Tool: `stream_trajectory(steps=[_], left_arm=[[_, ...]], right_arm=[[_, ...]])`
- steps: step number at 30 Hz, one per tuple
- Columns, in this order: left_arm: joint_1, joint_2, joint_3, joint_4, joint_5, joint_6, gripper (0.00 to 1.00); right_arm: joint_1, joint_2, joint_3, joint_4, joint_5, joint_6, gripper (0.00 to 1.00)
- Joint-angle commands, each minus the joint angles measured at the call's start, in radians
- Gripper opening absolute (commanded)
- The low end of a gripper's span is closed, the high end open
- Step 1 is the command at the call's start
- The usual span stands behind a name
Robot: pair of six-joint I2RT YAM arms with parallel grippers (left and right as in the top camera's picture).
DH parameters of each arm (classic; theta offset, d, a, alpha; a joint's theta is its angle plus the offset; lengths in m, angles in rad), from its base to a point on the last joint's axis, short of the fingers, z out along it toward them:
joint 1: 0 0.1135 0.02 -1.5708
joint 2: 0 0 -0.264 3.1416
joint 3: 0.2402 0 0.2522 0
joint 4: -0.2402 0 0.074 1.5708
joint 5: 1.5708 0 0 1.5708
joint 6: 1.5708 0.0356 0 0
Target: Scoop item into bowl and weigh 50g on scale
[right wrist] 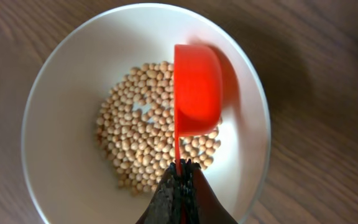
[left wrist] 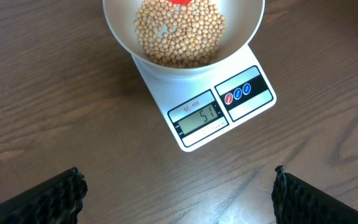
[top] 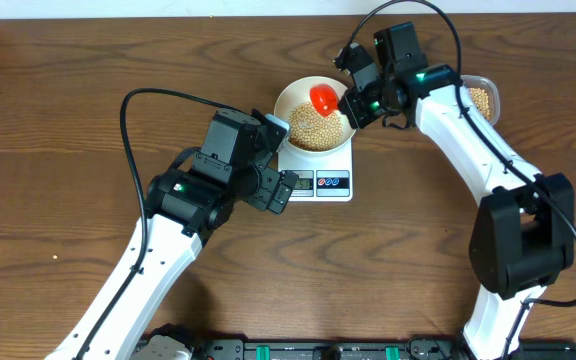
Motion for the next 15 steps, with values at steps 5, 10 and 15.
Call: stream_trajectory(steps=[5,10,15], left_arm=[[0.003,-0.002,-0.004,-0.002,0.005,0.01,0.97],[0.003,-0.002,-0.004,-0.002,0.005,0.01,0.97],[0.003,-0.002,-0.004,-0.002,0.005,0.01,0.97]], right_arm=[[0.064,0.015,-0.001,0.019,0.122,0.011,0.01],[0.089,0.015,-0.001,0.017,0.143,0.011,0.01],[0.102,0.015,-0.001,0.01,0.142,0.012,0.01]])
